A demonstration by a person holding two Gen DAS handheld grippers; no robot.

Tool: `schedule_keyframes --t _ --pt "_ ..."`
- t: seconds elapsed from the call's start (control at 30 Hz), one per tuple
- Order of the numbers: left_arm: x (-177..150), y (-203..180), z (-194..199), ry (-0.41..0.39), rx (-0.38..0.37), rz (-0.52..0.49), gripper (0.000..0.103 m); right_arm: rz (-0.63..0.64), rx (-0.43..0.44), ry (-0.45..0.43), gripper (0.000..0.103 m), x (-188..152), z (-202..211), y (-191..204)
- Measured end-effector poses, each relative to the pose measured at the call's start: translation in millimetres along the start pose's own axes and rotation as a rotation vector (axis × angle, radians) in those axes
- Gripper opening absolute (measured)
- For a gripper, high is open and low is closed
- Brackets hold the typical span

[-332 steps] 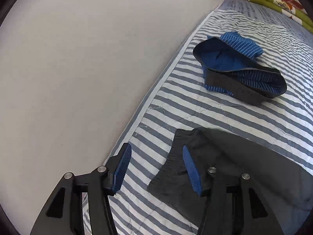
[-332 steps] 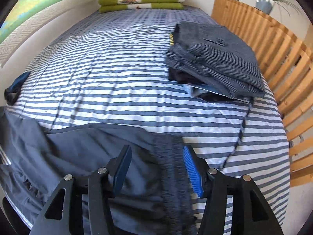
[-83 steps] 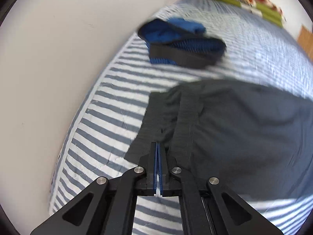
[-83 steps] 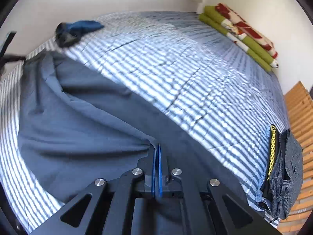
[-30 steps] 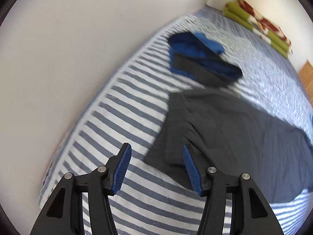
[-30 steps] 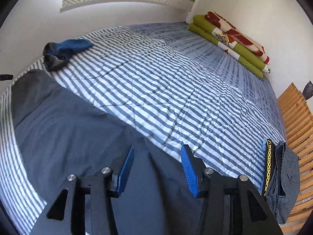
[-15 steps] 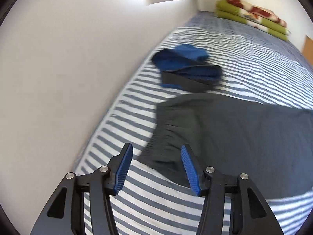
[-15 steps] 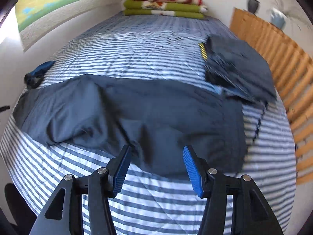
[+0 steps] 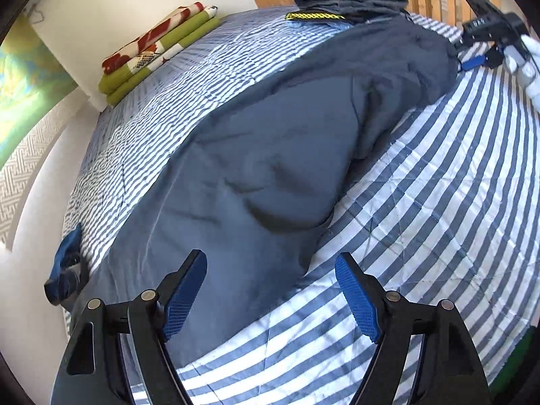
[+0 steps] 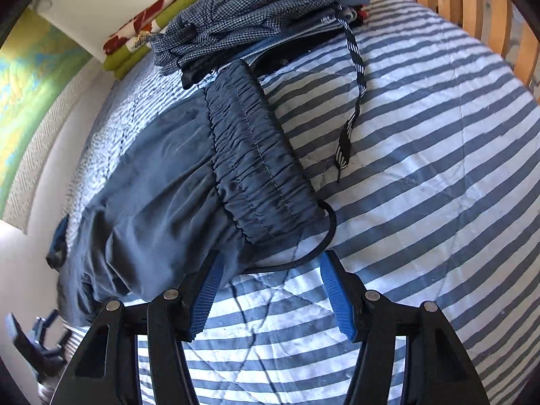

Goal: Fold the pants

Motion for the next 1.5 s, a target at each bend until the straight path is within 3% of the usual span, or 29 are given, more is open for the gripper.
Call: schedule_keyframes --t 0.13,0.17,0.2,0.23,0.3,0.33,0.4,0.43,0.47,0.53,0.67,0.73,0.77,0.83,0.87,0.9,0.97,1.03,1.1,1.2,1.3,1.37,1.5 --pt "3 7 -44 0.089 0.066 0.002 0.081 -0.058 0.083 0.033 0.061 1 -14 12" --pt "2 12 -55 0.103 0.045 0.015 0.074 -0.065 0.094 0.035 0.061 1 -16 17" --pt "2 13 -61 0.115 0.017 0.028 0.053 -0.068 0.103 0.034 0.061 0 -18 22" --pt "1 15 -65 0.121 -0.003 0.041 0.044 -0.07 0.111 0.033 0.065 2 -20 28" --pt "3 15 -64 0.117 -0.034 0.052 0.008 -0.098 0.121 0.031 0.07 5 -25 33" --pt "4 18 -61 0.111 -0.033 0.052 0.005 -0.118 0.127 0.03 0.07 8 -29 34" --pt "3 22 -53 0.089 -0.058 0.065 0.004 -0.151 0.14 0.017 0.068 13 -31 35" --pt "2 26 -46 0.078 -0.067 0.079 0.004 -0.157 0.135 0.012 0.059 16 -31 35" --pt "3 29 -37 0.066 -0.081 0.094 0.004 -0.159 0.122 0.009 0.041 17 -32 34" --pt "3 38 -15 0.038 -0.1 0.12 0.003 -0.159 0.107 0.011 0.017 20 -31 33" --pt "8 46 19 -0.008 -0.172 0.18 0.003 -0.101 0.068 -0.071 0.01 26 1 39" --pt "10 48 31 -0.021 -0.235 0.201 0.003 -0.039 0.03 -0.12 0.009 29 28 48" --pt "7 51 31 -0.013 -0.258 0.21 0.009 -0.012 0.017 -0.149 0.009 30 44 51" --pt "-1 47 31 0.029 -0.286 0.21 0.027 0.029 -0.015 -0.205 0.009 32 72 54" --pt "-6 48 31 0.039 -0.264 0.207 0.051 0.051 -0.033 -0.231 0.009 35 82 54" --pt "-11 50 31 0.032 -0.233 0.21 0.062 0.069 -0.065 -0.246 0.009 38 84 53" --pt "-25 58 34 0.024 -0.229 0.233 0.062 0.107 -0.112 -0.199 0.015 46 66 54" --pt "-43 71 38 0.028 -0.212 0.266 0.062 0.165 -0.213 -0.119 0.023 47 45 44" --pt "-65 84 40 0.043 -0.182 0.301 0.062 0.149 -0.222 -0.104 0.023 37 47 31" --pt "-91 108 42 0.05 -0.152 0.38 0.062 0.205 -0.274 -0.143 0.026 15 61 31" --pt "-120 131 53 0.049 -0.075 0.445 0.062 0.326 -0.329 -0.222 0.029 -13 81 55" --pt "-140 151 56 0.026 -0.092 0.548 0.062 0.421 -0.384 -0.283 0.042 -30 92 75" --pt "-175 170 64 0.026 -0.082 0.639 0.062 0.505 -0.445 -0.343 0.047 -39 100 93"
Point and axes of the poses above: each gripper's, at about its wrist camera, not at the fingertips, and z roughly against the way its jaws point, y to its left, x to its top, the point moved 7 cm from there along -z, roughly the way its jaws point, and after that the axes turned 11 degrees about -x, right-handed, at the moved point
